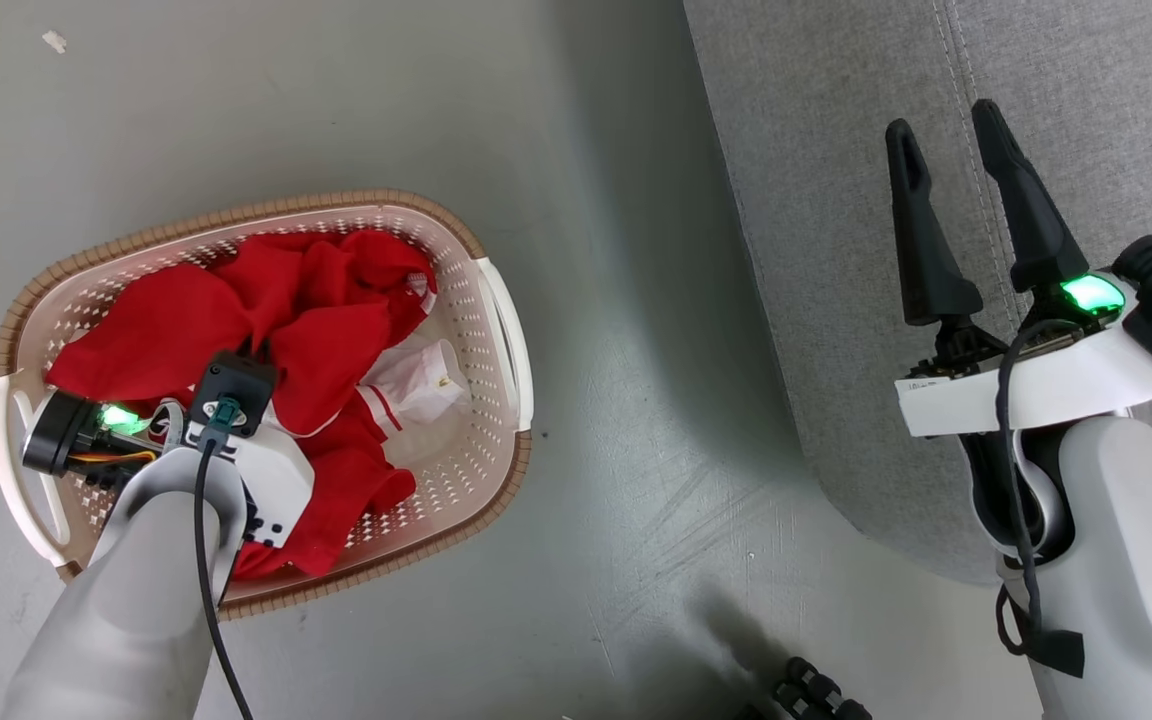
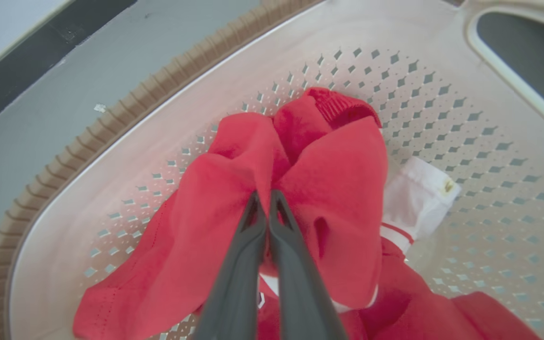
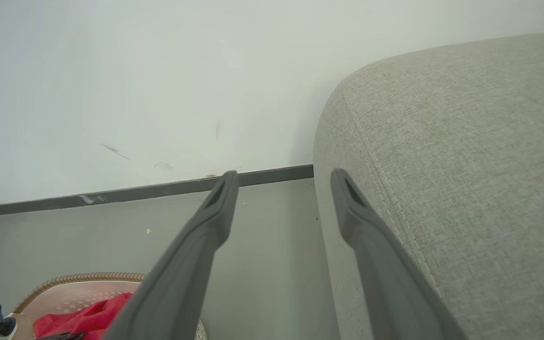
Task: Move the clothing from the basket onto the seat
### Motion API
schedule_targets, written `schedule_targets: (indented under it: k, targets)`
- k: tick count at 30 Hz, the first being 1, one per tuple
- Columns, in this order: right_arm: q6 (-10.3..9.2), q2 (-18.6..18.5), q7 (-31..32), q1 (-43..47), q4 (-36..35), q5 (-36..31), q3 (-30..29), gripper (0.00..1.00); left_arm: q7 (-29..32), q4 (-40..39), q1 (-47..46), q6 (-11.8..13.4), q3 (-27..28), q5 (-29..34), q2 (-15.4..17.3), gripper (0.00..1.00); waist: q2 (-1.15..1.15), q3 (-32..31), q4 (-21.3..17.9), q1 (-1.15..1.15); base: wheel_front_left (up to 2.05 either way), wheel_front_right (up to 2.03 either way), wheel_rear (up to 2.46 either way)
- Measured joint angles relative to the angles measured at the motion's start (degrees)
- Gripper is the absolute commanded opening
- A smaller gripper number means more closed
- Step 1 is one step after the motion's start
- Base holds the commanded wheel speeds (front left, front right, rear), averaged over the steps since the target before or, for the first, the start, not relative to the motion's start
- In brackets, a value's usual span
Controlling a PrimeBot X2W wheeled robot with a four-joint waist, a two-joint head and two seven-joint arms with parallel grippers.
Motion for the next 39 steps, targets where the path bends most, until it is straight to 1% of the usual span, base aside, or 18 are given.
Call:
schedule_targets:
  k: [10, 14, 19, 27, 39]
  targets:
    - [0.0, -0.01, 0.0, -0.35, 1.83, -0.02, -0.18, 1.0, -1.13, -1.94, 0.27, -1.32, 1.27, -2.8, -1.14, 0.0, 0.0, -1.47, 1.17, 0.0, 0.0, 0.0, 0.0]
    - [0.0, -0.02, 0.0, -0.35, 2.35, -0.16, -0.34, 1.0, -1.51, -3.81, 1.09, -1.33, 2.09, -3.81, -1.8, 0.0, 0.0, -2.38, 1.91, 0.0, 0.0, 0.0, 0.0]
    - [0.0, -0.05, 0.0, -0.35, 3.46, -1.31, -0.54, 1.0, -1.56, -8.22, 2.65, -1.33, 3.16, -5.67, -2.3, 0.0, 0.0, -4.14, 3.24, -0.01, 0.0, 0.0, 0.0]
    - [0.0, -0.09, 0.0, -0.35, 4.56, -3.3, -1.6, 1.0, -1.57, -19.0, 3.74, -1.31, 5.19, -7.25, -2.44, 0.0, 0.0, -7.21, 5.23, 0.0, 0.0, 0.0, 0.0]
    - [0.0, -0.14, 0.0, 0.16, 7.12, -4.31, -2.29, 1.0, -1.58, -28.66, 8.51, -1.31, 7.14, -9.31, -2.65, 0.0, 0.0, -13.23, 8.08, 0.0, 0.0, 0.0, 0.0]
